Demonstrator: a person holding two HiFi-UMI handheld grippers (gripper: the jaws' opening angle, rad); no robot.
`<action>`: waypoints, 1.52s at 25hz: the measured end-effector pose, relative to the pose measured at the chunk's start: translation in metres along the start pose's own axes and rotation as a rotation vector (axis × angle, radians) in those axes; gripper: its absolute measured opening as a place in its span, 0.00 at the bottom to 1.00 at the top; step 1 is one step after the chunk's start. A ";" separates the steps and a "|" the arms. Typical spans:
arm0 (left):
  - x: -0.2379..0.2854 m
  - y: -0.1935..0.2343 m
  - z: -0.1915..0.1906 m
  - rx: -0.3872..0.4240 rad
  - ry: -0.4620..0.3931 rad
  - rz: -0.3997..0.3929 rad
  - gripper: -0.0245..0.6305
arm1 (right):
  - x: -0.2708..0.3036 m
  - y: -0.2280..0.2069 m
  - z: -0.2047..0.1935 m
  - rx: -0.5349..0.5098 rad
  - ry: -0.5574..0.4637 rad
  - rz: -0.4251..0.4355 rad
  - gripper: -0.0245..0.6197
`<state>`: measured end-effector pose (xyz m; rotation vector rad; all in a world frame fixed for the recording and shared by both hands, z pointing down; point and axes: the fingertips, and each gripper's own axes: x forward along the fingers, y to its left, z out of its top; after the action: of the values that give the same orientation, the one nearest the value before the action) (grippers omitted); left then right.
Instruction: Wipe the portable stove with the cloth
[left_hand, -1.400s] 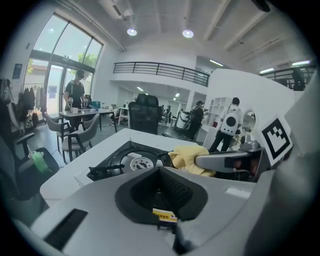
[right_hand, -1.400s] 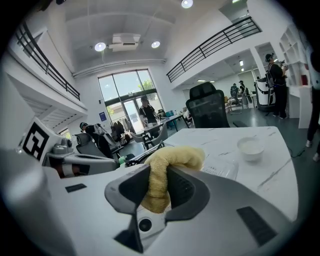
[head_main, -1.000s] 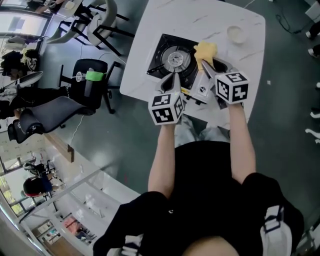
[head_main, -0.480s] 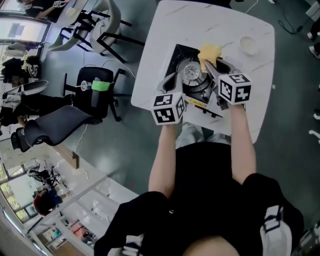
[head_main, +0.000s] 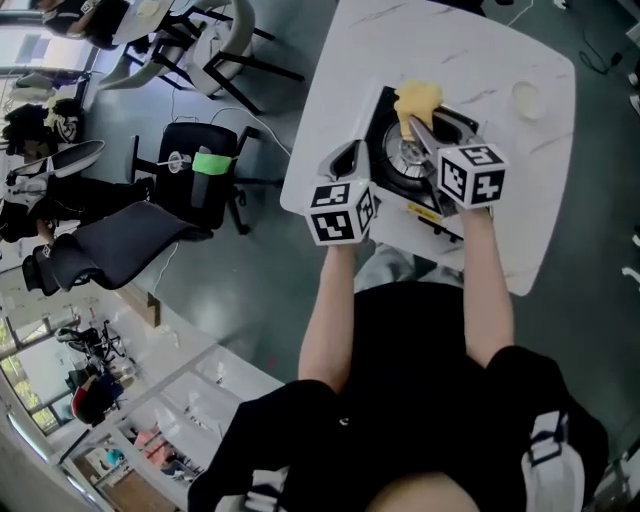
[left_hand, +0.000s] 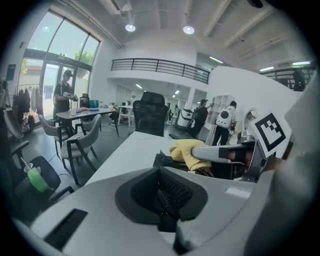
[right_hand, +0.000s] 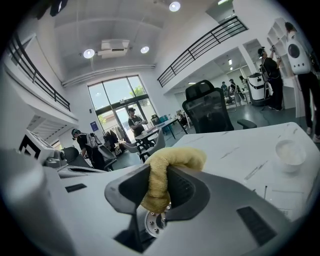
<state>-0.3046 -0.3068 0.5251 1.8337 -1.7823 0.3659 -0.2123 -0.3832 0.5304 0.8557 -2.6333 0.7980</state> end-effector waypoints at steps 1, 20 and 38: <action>0.000 0.003 0.000 0.002 0.006 0.003 0.03 | 0.005 0.005 0.003 0.002 -0.006 0.009 0.17; -0.026 0.004 -0.030 0.025 0.046 0.076 0.03 | 0.006 0.109 -0.039 -0.191 0.107 0.416 0.17; -0.023 -0.120 -0.043 0.020 -0.016 -0.023 0.03 | -0.120 -0.021 -0.005 -0.273 -0.050 0.013 0.17</action>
<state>-0.1809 -0.2677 0.5242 1.8745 -1.7726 0.3617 -0.1044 -0.3387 0.4958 0.7929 -2.7090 0.4104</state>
